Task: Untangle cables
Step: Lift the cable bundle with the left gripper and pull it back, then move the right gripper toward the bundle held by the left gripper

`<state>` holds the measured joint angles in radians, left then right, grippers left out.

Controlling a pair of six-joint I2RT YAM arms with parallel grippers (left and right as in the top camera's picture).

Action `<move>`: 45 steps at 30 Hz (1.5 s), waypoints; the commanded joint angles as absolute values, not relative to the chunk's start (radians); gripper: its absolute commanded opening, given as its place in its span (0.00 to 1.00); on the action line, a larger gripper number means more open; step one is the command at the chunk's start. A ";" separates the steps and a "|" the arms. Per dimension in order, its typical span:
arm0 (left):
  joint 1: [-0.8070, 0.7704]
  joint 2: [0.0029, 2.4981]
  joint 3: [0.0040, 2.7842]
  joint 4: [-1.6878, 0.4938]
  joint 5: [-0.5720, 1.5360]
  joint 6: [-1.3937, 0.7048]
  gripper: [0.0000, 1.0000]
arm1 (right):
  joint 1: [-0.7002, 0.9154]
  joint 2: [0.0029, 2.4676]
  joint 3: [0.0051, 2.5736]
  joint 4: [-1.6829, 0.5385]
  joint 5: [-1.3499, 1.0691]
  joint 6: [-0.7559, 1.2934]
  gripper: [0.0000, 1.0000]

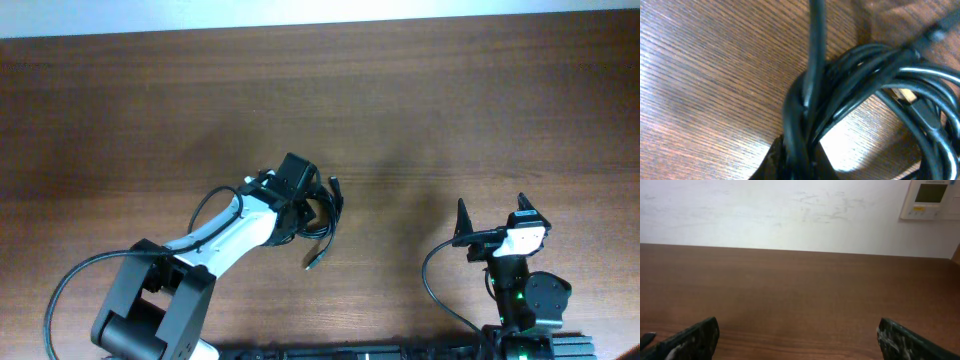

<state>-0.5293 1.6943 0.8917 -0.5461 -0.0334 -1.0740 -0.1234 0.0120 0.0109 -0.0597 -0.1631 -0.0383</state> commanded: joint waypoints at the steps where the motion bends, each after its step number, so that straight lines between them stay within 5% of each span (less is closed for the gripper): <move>1: -0.512 1.658 0.882 -0.551 -0.062 -1.008 0.00 | -0.118 0.006 0.006 -0.064 -0.170 -0.045 0.99; 13: -0.389 1.312 0.886 -0.545 -0.140 -0.765 0.00 | -0.118 0.006 0.006 -0.056 -0.257 -0.040 0.99; 17: -0.390 1.276 0.886 -0.523 -0.139 -0.668 0.00 | -0.118 0.006 0.006 -0.046 -0.565 0.240 0.99; 24: -0.390 1.276 0.886 -0.479 -0.125 -0.598 0.00 | -0.118 0.006 0.006 -0.049 -0.850 1.018 0.99; 26: -0.390 1.276 0.886 -0.480 -0.124 -0.598 0.01 | -0.118 0.006 0.006 -0.035 -0.846 1.052 0.99; 36: -0.390 1.276 0.885 -0.480 -0.048 -0.610 0.02 | -0.118 0.073 0.078 -0.008 -0.775 0.867 0.99; 45: -0.390 1.277 0.885 -0.480 -0.044 -0.643 0.03 | -0.118 0.527 0.405 -0.134 -0.805 0.696 0.99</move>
<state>-0.3920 1.2957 0.8841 -0.4877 -0.0559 -0.6289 -0.1234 0.3916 0.2615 -0.0784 -0.7864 0.8242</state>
